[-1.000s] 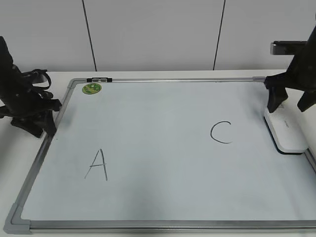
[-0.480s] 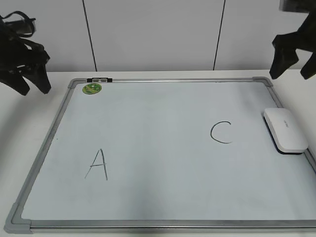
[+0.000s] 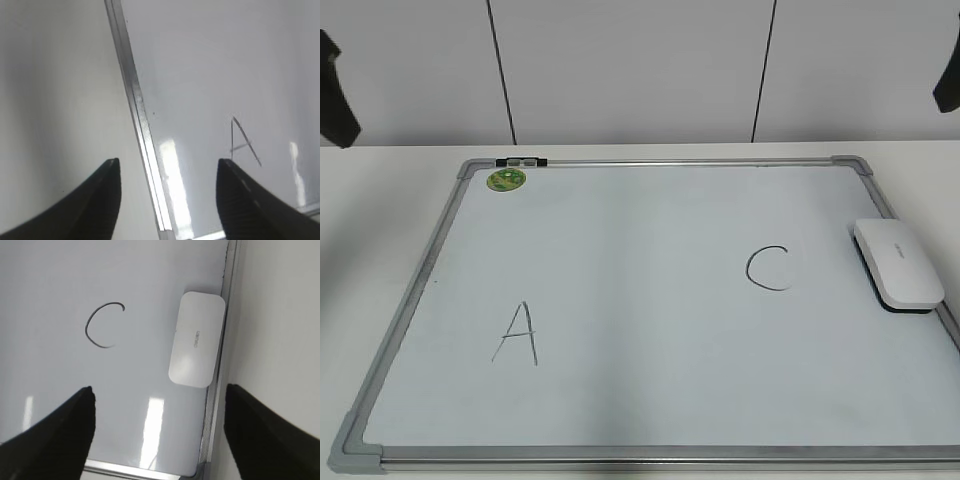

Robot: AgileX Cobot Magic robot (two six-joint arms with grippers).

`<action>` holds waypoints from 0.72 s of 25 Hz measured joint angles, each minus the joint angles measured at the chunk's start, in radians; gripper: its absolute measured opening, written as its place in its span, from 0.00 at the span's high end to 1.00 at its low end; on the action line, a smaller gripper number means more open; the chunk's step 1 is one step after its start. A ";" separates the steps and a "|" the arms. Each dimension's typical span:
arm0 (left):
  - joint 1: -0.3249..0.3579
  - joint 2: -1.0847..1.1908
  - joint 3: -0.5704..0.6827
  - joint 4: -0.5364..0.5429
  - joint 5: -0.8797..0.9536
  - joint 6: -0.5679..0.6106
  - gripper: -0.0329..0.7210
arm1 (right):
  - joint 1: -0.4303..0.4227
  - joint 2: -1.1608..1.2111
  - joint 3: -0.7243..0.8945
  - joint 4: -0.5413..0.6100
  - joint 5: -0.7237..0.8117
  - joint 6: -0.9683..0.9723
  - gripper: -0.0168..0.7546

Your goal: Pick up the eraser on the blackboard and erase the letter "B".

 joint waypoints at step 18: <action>-0.003 -0.799 0.549 0.051 0.025 -0.044 0.37 | 0.000 -0.759 0.524 -0.047 0.016 0.049 0.21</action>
